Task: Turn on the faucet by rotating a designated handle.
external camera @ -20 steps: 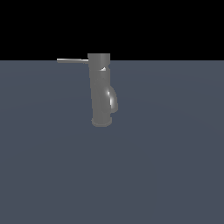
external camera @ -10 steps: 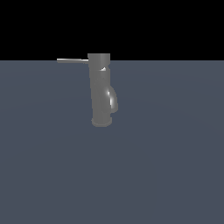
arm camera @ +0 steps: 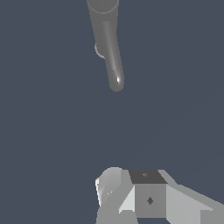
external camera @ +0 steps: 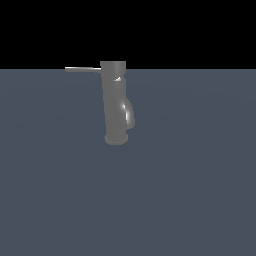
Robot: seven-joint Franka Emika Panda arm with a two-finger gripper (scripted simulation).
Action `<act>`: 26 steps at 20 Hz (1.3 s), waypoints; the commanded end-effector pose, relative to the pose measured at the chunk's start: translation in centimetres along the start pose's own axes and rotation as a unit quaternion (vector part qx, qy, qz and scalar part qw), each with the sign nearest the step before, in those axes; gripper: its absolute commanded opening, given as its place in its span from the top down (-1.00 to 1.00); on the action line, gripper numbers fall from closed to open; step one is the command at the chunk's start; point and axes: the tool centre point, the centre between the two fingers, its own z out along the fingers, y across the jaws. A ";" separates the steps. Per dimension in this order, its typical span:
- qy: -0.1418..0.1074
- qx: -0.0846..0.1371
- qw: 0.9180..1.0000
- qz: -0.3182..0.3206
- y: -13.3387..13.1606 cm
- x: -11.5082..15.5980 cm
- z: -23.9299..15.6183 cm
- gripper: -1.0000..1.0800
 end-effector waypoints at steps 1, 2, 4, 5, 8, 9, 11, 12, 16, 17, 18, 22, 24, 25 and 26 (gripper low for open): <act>0.000 0.004 1.000 0.010 -0.2 0.6 0.0 1.00; 0.000 0.006 1.000 0.014 -0.2 0.9 -0.1 1.00; -0.001 0.011 1.000 0.026 -0.4 1.6 -0.1 1.00; -0.001 0.013 0.999 0.032 -0.6 2.0 -0.1 1.00; -0.003 0.022 0.998 0.054 -1.0 3.4 -0.1 1.00; -0.003 0.025 0.998 0.063 -1.1 3.9 -0.1 1.00; -0.005 0.031 0.996 0.082 -1.5 5.1 0.0 1.00; -0.006 0.034 0.995 0.093 -1.6 5.7 0.0 1.00; -0.011 0.045 0.989 0.138 -2.5 8.4 0.4 1.00; -0.013 0.048 0.988 0.149 -2.7 9.0 0.5 1.00; -0.014 0.050 0.986 0.160 -2.9 9.7 0.6 1.00; -0.020 0.057 0.977 0.207 -3.9 12.3 1.3 1.00; -0.023 0.059 0.971 0.230 -4.3 13.7 1.7 1.00; -0.025 0.060 0.968 0.242 -4.6 14.3 1.9 1.00; -0.026 0.061 0.965 0.253 -4.9 15.0 2.2 1.00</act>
